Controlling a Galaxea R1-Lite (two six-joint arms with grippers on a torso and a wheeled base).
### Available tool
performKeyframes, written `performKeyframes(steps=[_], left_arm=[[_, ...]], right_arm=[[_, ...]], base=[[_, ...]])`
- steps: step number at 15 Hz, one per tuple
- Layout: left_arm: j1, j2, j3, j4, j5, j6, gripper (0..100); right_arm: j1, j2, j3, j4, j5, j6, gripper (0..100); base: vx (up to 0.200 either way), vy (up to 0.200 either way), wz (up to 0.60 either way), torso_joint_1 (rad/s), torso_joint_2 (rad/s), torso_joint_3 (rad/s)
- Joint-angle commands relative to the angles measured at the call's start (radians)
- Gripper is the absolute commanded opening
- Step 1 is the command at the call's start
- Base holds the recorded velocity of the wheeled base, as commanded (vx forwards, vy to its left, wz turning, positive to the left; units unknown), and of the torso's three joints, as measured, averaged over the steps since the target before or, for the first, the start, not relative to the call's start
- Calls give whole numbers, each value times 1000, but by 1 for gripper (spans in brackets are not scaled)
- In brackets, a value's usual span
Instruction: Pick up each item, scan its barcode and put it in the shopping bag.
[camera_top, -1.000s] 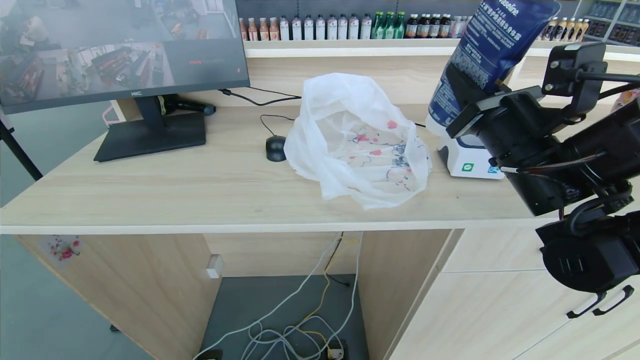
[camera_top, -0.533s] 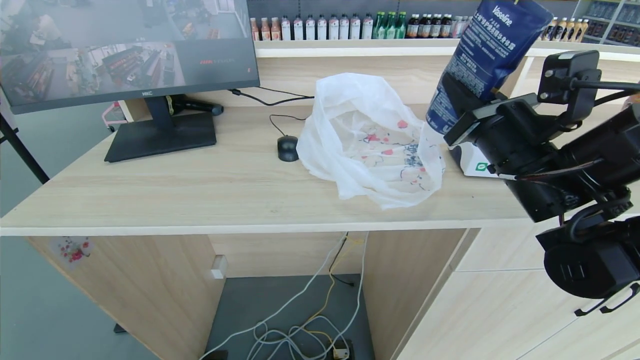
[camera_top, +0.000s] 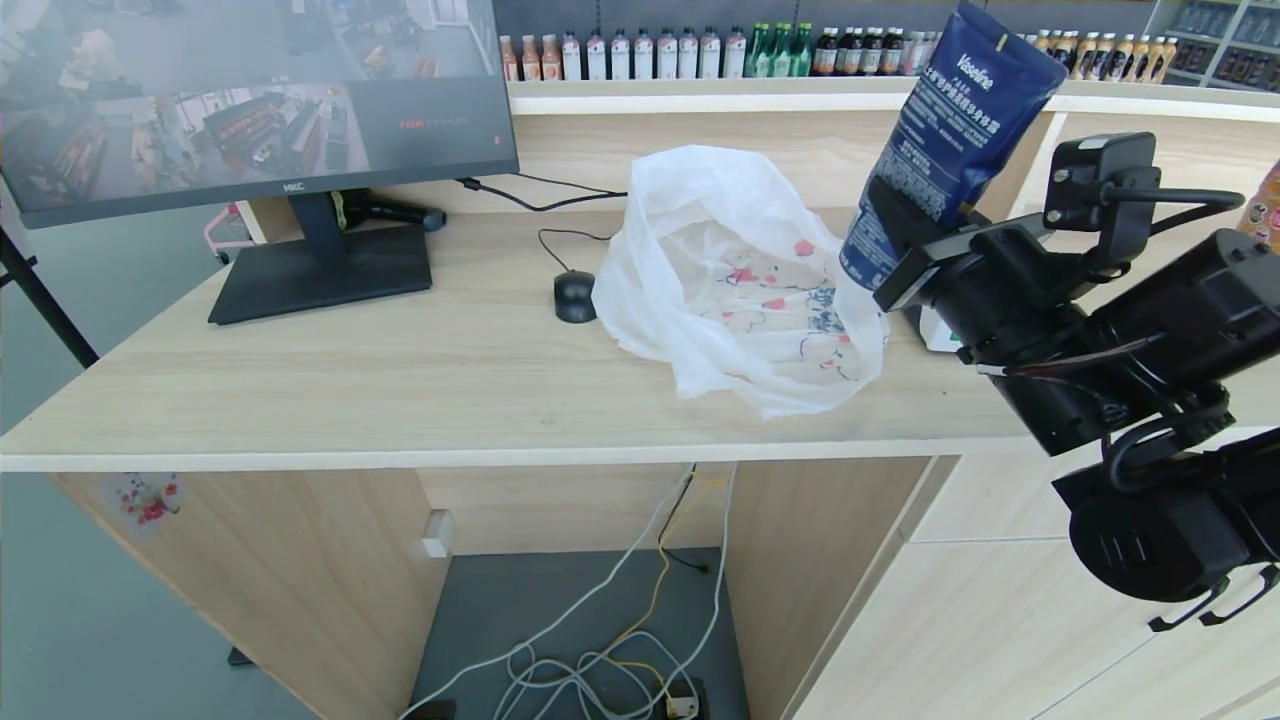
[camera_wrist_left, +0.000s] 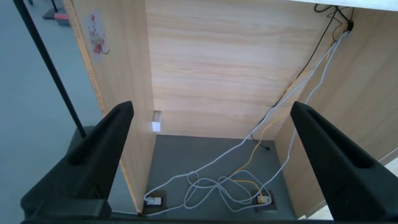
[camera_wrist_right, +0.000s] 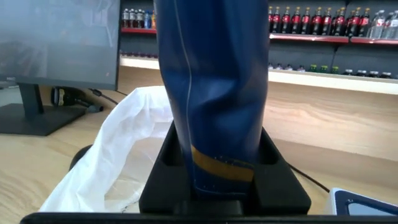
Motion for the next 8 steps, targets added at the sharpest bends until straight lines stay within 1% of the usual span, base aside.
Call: performKeyframes(steps=[1, 4, 6, 8], left_arm=[[-1, 0, 0, 0, 0, -1, 100], [-1, 0, 0, 0, 0, -1, 100], [1, 0, 0, 0, 0, -1, 100], [1, 0, 0, 0, 0, -1, 100]], right_arm=[[1, 26, -9, -2, 1, 20, 0], [1, 25, -22, 74, 6, 34, 0], [2, 25, -78, 150, 9, 35, 0], [1, 26, -189, 274, 7, 54, 0]], base=[[0, 0, 0, 0, 0, 0], [0, 0, 0, 0, 0, 0], [0, 0, 0, 0, 0, 0], [0, 0, 0, 0, 0, 0]])
